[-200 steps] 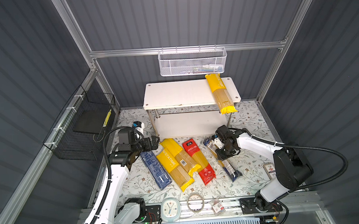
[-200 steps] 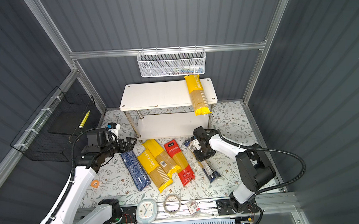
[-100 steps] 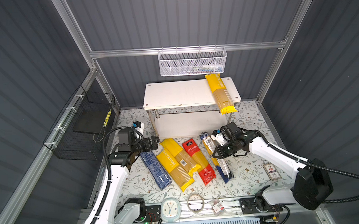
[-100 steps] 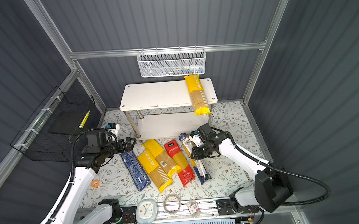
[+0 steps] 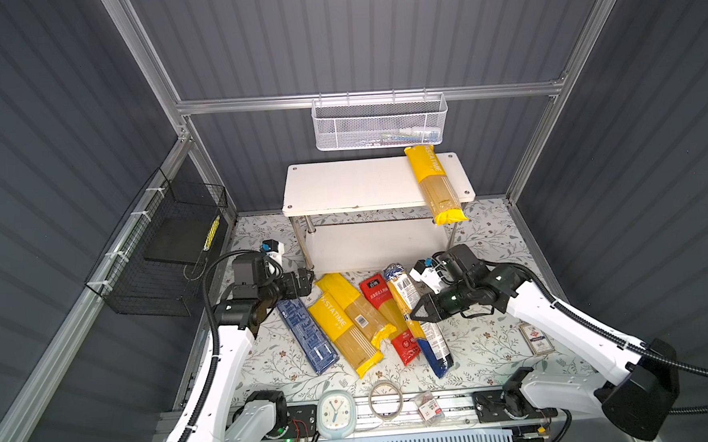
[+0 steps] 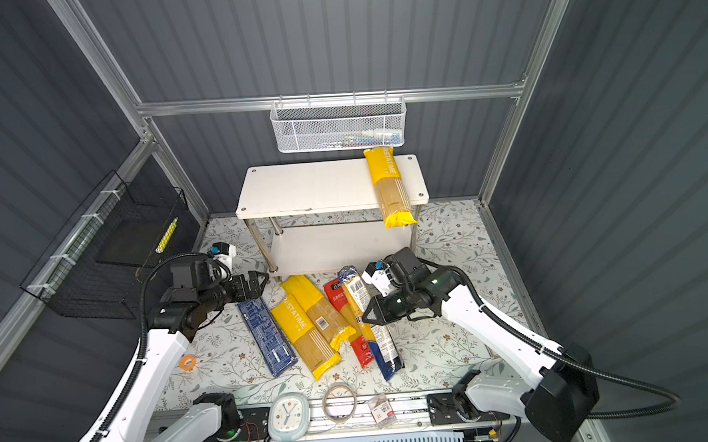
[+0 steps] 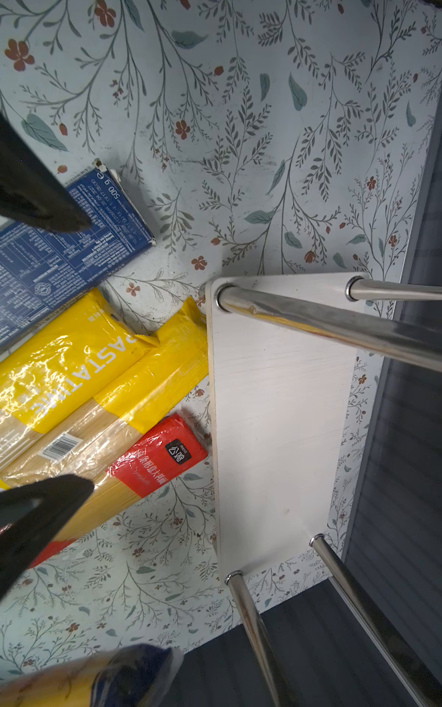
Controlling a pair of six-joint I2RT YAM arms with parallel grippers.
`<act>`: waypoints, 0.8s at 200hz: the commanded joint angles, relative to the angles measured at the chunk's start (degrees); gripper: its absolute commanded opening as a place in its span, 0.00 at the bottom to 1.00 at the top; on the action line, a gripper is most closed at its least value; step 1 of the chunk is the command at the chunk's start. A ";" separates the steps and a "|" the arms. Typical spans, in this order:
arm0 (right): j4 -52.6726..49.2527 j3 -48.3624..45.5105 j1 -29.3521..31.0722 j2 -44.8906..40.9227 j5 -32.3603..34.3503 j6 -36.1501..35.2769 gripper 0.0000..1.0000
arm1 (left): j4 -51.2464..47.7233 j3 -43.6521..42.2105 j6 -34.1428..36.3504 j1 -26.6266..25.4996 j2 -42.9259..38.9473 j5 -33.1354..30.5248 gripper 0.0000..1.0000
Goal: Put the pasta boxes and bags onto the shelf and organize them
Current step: 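Carry the clear bag up over the top shelf with the right gripper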
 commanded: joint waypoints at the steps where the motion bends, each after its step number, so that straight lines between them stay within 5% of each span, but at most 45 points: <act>1: 1.69 6.26 1.47 -2.09 -4.93 2.13 0.22 | -1.34 1.09 0.61 0.26 -0.06 0.24 1.00; 76: -1.52 21.82 1.90 0.49 -6.07 4.47 0.22 | -1.28 1.03 0.64 0.26 -0.44 0.28 1.00; 160: -4.11 44.11 0.69 11.03 4.93 0.22 0.18 | -0.92 0.72 0.27 0.25 -1.03 1.26 1.00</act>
